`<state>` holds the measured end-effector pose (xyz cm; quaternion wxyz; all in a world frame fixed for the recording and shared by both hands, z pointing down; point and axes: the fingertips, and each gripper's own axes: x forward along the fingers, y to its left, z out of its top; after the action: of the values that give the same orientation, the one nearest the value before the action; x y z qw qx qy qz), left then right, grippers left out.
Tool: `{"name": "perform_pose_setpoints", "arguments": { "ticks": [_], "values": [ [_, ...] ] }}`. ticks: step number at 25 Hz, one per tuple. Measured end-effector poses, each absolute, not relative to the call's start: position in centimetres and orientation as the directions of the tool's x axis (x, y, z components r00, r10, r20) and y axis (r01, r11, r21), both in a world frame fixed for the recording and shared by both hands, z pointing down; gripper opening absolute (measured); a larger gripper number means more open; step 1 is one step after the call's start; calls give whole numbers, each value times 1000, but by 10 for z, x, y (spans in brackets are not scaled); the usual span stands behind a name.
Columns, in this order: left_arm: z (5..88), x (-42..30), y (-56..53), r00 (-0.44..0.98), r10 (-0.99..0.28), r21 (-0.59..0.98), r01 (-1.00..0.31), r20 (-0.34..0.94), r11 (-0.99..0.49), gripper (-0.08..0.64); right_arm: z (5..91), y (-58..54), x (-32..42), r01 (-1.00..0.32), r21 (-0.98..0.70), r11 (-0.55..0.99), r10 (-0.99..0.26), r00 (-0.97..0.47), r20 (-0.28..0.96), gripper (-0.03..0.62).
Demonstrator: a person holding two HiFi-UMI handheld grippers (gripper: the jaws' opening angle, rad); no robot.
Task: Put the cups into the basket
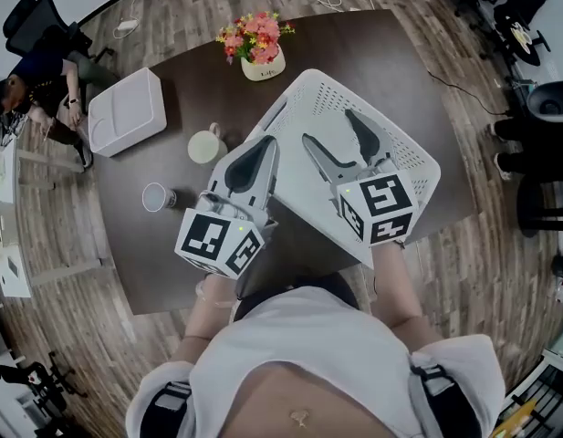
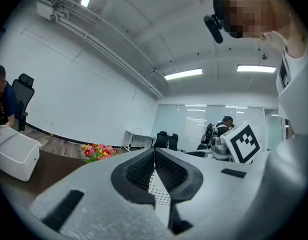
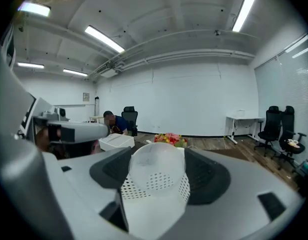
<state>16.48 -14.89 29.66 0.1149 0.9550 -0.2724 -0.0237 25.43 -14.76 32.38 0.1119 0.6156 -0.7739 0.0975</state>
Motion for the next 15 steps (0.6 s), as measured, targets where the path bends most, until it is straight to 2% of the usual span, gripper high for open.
{"name": "perform_pose_setpoints", "arguments": {
  "ticks": [7,15],
  "values": [
    [286,197,-185,844,-534,221,-514,-40,-829,11,372,-186,264,-966,-108,235,-884,-259,388,337],
    [289,214,-204,846,-532,210,-515,-31,-831,11,439,-208,262,-956,-170,237,-828,-291,479,337]
  ]
}}
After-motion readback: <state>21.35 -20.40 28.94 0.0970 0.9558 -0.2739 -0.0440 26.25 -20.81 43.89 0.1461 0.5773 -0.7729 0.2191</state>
